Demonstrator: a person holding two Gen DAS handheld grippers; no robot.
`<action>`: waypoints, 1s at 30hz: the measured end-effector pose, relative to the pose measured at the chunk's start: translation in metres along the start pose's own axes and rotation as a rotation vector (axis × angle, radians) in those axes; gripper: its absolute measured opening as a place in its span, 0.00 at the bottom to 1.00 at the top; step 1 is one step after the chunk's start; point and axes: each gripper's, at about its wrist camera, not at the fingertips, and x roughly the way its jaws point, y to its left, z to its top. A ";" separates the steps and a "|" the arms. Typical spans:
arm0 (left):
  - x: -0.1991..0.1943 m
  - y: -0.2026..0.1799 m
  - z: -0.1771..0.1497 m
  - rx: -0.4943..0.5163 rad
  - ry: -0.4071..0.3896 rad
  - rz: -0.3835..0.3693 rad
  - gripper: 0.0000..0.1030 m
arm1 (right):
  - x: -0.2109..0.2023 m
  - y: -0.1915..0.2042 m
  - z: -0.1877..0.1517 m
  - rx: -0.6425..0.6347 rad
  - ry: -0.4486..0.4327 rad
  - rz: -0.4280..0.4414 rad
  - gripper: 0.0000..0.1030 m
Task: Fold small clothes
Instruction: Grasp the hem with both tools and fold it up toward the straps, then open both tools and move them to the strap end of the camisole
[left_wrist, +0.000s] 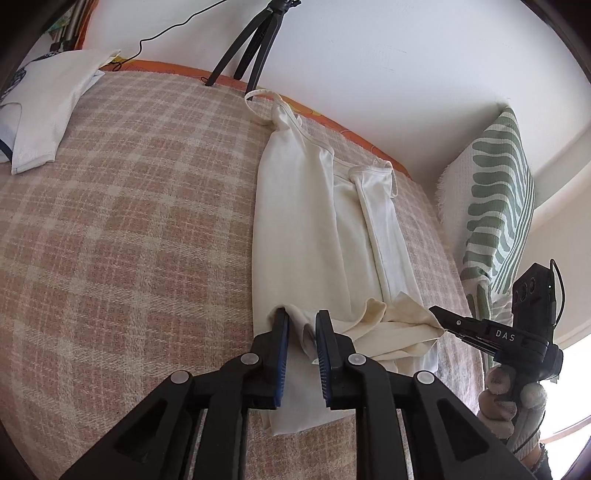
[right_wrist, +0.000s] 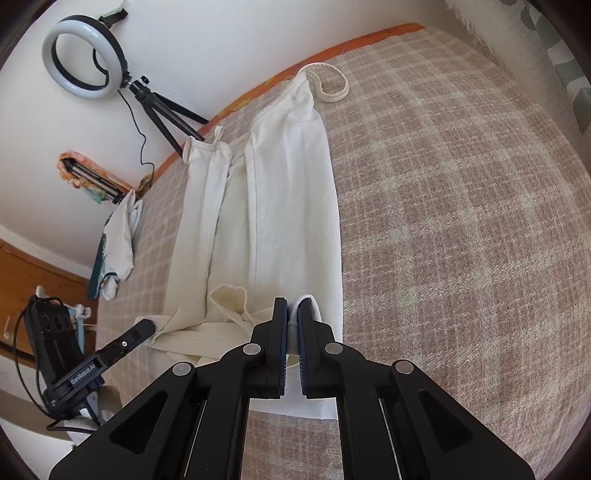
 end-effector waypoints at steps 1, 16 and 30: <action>-0.003 0.001 0.001 0.000 -0.014 0.011 0.32 | -0.001 0.001 0.001 -0.009 0.002 -0.024 0.07; -0.006 -0.022 -0.031 0.219 0.038 -0.002 0.19 | -0.009 0.037 -0.042 -0.203 0.007 0.060 0.20; 0.006 -0.012 0.002 0.176 -0.048 0.128 0.42 | -0.006 0.007 -0.017 -0.101 -0.059 -0.112 0.20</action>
